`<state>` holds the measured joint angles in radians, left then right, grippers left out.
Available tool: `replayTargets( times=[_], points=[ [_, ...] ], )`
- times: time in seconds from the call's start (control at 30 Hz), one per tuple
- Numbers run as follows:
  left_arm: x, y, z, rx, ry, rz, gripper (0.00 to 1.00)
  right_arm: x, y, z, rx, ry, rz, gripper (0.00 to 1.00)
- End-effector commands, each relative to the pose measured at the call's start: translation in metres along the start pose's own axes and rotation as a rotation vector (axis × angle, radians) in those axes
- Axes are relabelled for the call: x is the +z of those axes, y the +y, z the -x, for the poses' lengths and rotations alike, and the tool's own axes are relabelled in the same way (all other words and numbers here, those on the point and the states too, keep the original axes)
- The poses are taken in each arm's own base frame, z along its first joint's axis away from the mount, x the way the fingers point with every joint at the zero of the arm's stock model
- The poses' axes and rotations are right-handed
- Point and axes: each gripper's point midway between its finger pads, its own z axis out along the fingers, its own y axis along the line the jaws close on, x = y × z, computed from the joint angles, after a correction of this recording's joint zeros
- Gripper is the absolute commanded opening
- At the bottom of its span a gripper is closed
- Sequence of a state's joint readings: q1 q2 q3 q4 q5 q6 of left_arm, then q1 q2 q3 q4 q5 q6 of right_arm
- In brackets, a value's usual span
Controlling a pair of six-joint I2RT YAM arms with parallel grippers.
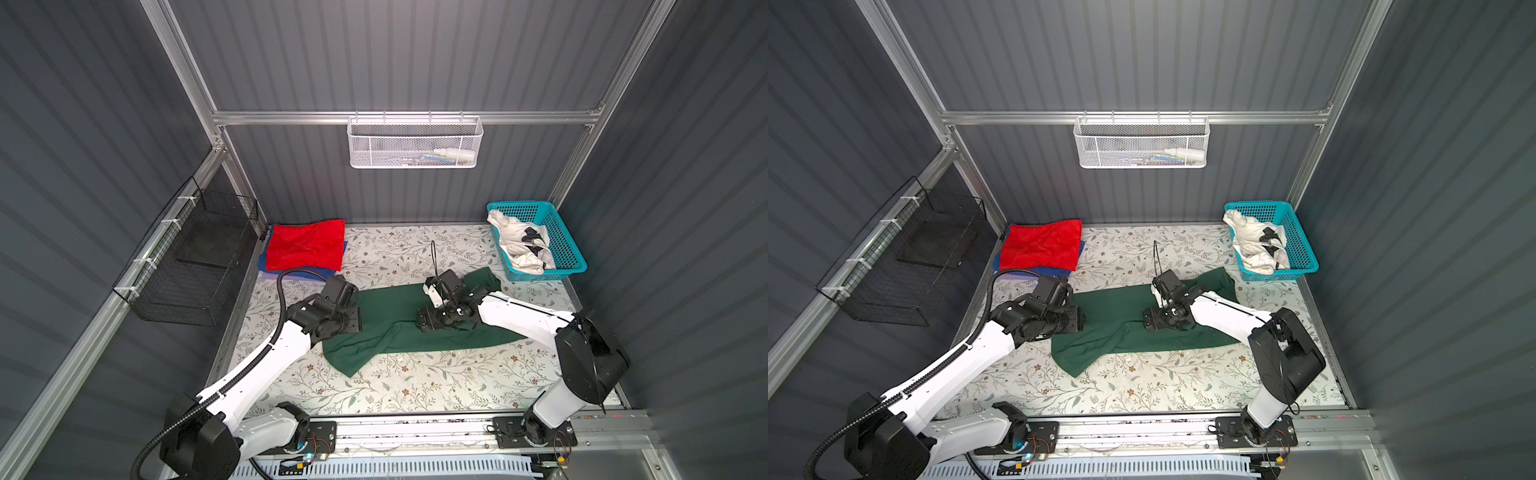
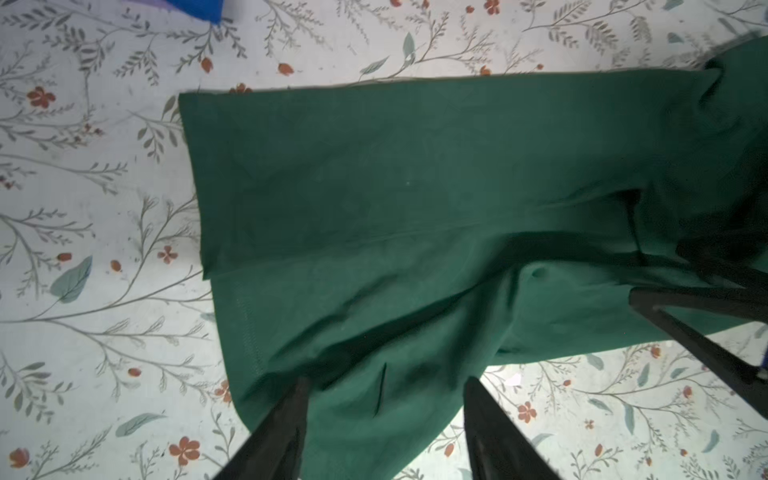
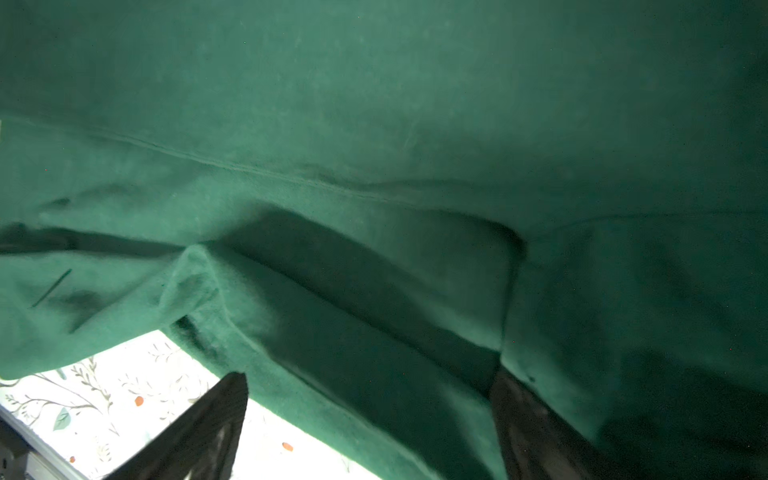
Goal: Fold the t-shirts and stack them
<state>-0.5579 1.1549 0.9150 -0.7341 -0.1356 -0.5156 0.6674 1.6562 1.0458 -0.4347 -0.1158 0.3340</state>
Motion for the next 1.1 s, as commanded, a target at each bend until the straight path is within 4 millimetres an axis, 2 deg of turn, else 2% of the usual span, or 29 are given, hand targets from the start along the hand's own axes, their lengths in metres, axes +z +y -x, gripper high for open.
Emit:
replayTargets(
  times=[0.0,0.1,0.23,0.37,0.43,0.63,0.8,0.93,1.07],
  points=[
    [-0.007,0.015,-0.021,-0.024,0.044,0.056,0.55,0.001,0.000,0.004,-0.035,0.010,-0.044,0.93],
    [-0.013,0.017,-0.036,-0.035,0.083,0.055,0.52,0.006,0.003,0.005,-0.034,0.029,-0.043,0.93],
    [-0.016,0.014,-0.062,-0.070,0.135,0.033,0.52,0.011,0.003,0.006,-0.024,0.050,-0.051,0.93],
    [-0.016,0.012,-0.080,-0.110,0.149,0.019,0.50,0.013,0.004,0.006,-0.018,0.057,-0.050,0.93],
    [-0.013,0.009,-0.088,-0.128,0.158,0.008,0.44,0.014,0.004,0.006,-0.015,0.061,-0.048,0.93],
    [0.002,-0.007,-0.115,-0.105,0.215,-0.014,0.34,0.016,0.004,0.003,-0.011,0.073,-0.050,0.93],
    [0.010,-0.009,-0.127,-0.063,0.241,0.021,0.27,0.017,0.004,0.003,-0.012,0.076,-0.047,0.93],
    [0.015,-0.017,-0.137,-0.031,0.254,0.027,0.25,0.018,0.003,0.001,-0.010,0.082,-0.050,0.93],
    [0.023,-0.010,-0.151,-0.004,0.289,0.101,0.32,0.018,0.004,0.001,-0.011,0.081,-0.046,0.93]
  ],
)
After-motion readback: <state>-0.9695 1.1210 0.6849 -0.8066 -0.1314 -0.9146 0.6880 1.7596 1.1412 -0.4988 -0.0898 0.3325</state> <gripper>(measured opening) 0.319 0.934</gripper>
